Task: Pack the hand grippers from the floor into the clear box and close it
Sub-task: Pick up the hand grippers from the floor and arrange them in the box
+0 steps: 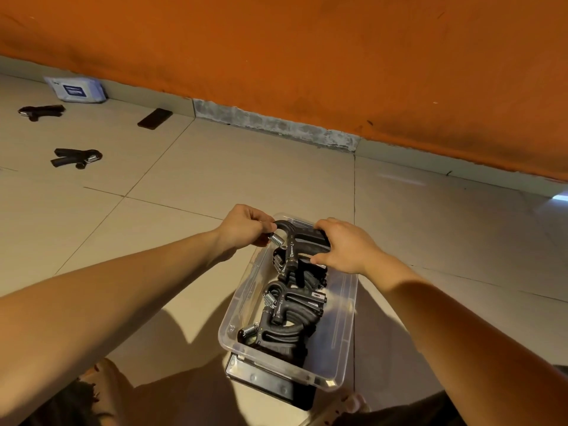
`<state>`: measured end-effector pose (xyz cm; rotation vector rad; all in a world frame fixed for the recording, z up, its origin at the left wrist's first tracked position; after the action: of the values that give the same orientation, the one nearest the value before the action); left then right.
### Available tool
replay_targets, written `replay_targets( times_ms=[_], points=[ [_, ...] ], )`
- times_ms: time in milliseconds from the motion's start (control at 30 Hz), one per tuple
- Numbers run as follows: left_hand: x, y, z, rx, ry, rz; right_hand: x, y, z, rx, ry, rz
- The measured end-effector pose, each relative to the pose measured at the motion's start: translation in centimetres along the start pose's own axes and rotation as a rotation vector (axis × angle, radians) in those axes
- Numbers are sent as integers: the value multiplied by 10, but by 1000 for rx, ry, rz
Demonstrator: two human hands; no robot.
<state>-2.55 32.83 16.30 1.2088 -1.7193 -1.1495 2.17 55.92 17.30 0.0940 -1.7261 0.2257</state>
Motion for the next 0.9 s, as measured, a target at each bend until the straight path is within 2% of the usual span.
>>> replay_targets(
  times_ms=[33,100,167,267,467,733,900],
  points=[
    [-1,-4,3,-45,-5,103,-5,1,3,-25,-14,-2],
    [4,-14,8,-164,-34,503,-18,4,8,-92,-51,-5],
    [13,-26,10,-201,-129,874,-32,7,13,-155,-95,-41],
    [23,-45,11,-187,-337,1118,-54,10,20,-235,-167,-62],
    [42,-51,16,-165,-518,1129,-83,8,39,-285,-273,-57],
    [46,-54,28,-276,-570,1282,-101,0,58,-258,-312,-209],
    [45,-50,32,-296,-589,1301,-108,0,60,-267,-363,-200]
  ],
)
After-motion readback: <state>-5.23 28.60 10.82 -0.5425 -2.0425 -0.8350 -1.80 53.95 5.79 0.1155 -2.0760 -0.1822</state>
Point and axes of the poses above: each hand's wrist, its own z-axis towards the middle knuckle, its own x-axis out of the back of the hand, y = z × x, the point moved 1 cm from there along z, towards the middle knuckle, and after that the axes turned 8 degrees about -z, right-handed, at the moved point
